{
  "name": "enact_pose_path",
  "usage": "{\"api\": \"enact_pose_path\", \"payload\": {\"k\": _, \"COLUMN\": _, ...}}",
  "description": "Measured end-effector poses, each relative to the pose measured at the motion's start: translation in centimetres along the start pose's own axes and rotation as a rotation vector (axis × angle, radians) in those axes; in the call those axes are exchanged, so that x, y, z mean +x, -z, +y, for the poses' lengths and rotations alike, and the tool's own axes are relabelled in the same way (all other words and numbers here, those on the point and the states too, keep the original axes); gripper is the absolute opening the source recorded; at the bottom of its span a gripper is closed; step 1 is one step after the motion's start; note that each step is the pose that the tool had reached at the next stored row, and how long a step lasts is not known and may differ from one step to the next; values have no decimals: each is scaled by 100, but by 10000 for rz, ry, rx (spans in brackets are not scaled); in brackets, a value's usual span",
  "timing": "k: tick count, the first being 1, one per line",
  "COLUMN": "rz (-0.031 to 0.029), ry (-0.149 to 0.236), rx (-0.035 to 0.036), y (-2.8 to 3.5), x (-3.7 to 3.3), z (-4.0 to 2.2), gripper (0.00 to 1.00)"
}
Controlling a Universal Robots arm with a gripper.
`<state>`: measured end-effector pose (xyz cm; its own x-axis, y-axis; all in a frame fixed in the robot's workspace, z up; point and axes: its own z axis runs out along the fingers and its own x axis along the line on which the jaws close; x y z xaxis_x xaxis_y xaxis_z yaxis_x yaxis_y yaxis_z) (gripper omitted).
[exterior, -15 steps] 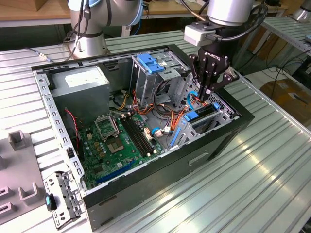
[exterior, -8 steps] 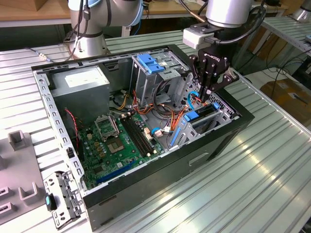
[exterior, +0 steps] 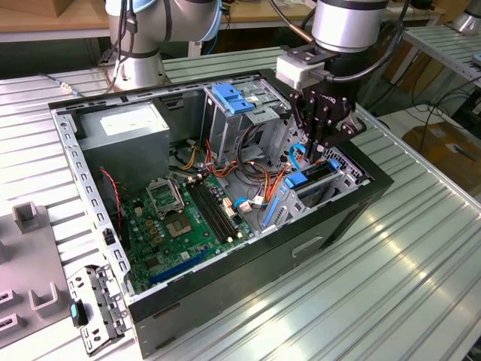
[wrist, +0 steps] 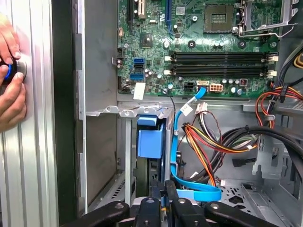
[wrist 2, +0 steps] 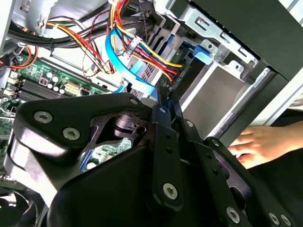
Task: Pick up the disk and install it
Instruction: 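Insert the second disk wire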
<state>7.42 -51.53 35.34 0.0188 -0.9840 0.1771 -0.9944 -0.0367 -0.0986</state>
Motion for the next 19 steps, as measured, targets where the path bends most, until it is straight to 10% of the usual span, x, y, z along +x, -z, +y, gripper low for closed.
{"api": "enact_pose_path", "payload": {"k": 6, "rz": -83, "ry": -39, "rx": 225, "y": -37, "x": 76, "z": 47, "gripper": 16}}
{"api": "enact_pose_path", "payload": {"k": 11, "rz": -311, "ry": -79, "rx": 307, "y": -62, "x": 124, "z": 71, "gripper": 16}}
{"api": "enact_pose_path", "payload": {"k": 14, "rz": -546, "ry": -112, "rx": 341, "y": -77, "x": 163, "z": 73, "gripper": 16}}
{"api": "enact_pose_path", "payload": {"k": 16, "rz": -900, "ry": -157, "rx": 359, "y": -83, "x": 189, "z": 74, "gripper": 16}}
{"api": "enact_pose_path", "payload": {"k": 19, "rz": -1013, "ry": -171, "rx": 365, "y": -92, "x": 216, "z": 76, "gripper": 16}}
